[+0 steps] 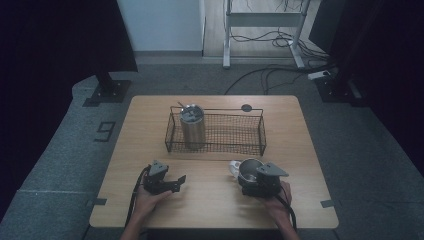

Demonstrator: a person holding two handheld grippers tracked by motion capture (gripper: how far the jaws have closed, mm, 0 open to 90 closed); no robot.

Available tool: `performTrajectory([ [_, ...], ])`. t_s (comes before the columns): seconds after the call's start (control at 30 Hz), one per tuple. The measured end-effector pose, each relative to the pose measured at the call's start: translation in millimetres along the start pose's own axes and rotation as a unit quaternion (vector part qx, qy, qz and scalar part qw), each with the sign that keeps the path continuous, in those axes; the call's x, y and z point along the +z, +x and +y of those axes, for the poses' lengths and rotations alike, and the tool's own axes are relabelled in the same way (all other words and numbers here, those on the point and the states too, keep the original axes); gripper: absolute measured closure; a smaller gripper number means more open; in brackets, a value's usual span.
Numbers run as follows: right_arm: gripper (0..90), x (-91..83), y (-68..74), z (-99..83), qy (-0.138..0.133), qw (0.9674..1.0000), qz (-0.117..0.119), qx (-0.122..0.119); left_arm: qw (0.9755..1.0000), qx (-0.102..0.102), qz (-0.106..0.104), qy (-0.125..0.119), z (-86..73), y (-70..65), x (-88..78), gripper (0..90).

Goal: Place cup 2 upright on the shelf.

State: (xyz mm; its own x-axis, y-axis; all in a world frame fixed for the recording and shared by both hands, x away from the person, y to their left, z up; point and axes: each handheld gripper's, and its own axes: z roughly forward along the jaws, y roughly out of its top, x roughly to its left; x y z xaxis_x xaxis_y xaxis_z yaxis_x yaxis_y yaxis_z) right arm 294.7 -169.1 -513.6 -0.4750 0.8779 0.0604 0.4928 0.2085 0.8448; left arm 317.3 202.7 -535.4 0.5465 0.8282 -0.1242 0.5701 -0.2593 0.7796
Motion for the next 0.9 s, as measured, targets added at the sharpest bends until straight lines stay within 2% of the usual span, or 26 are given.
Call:
performTrajectory([
  [0.57,7.1,-20.4,0.0,15.3,-0.030,0.9995,0.012,0.003,1.0000,-0.009,0.000,-0.003,-0.4,3.0,-2.4,15.7],
  [0.9,7.1,-25.0,-3.3,25.0,-0.039,0.9990,0.020,0.008,0.9999,-0.011,-0.002,-0.004,-0.5,2.9,-2.8,15.8],
])
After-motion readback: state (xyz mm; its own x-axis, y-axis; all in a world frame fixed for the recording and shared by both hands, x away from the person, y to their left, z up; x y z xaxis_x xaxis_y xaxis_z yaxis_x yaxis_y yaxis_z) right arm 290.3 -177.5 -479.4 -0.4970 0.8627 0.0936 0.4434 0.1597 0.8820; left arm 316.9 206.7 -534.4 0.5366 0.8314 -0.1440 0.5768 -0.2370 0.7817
